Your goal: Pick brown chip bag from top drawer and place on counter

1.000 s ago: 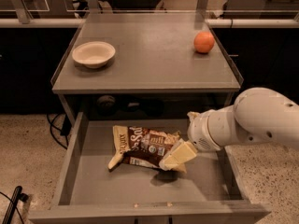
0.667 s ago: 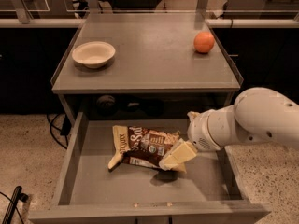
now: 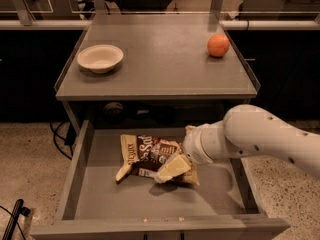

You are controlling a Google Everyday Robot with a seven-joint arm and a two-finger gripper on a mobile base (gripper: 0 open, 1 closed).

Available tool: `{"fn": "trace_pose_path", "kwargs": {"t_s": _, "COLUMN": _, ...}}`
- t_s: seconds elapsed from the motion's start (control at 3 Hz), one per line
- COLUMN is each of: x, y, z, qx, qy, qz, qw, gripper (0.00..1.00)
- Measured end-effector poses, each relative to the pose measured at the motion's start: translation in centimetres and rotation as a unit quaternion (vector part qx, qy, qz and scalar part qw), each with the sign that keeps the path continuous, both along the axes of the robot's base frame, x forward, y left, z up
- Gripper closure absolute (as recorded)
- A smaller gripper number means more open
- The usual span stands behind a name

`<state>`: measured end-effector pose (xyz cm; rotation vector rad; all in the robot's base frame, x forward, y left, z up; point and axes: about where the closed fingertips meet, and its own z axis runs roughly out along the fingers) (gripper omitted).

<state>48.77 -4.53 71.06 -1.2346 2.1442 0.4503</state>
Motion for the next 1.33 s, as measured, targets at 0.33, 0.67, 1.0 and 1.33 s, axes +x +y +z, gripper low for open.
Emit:
{"fn": "trace_pose_path", "kwargs": {"t_s": 0.33, "x": 0.7, "y": 2.1, "z": -1.7, "qx": 0.004, "qy": 0.007, "qz": 0.003, "qw": 1.0000, "gripper": 0.00}}
{"fn": "trace_pose_path", "kwargs": {"t_s": 0.67, "x": 0.8, "y": 3.7, "z": -4.9, "qx": -0.010, "qy": 0.014, "qz": 0.004, "qw": 0.9998, "gripper": 0.00}}
{"fn": "trace_pose_path", "kwargs": {"t_s": 1.0, "x": 1.1, "y": 3.8, "z": -7.3, "qx": -0.023, "qy": 0.012, "qz": 0.002, "qw": 0.9996, "gripper": 0.00}}
{"fn": "trace_pose_path", "kwargs": {"t_s": 1.33, "x": 1.2, "y": 3.9, "z": -7.3, "qx": -0.023, "qy": 0.011, "qz": 0.003, "qw": 0.9997, "gripper": 0.19}}
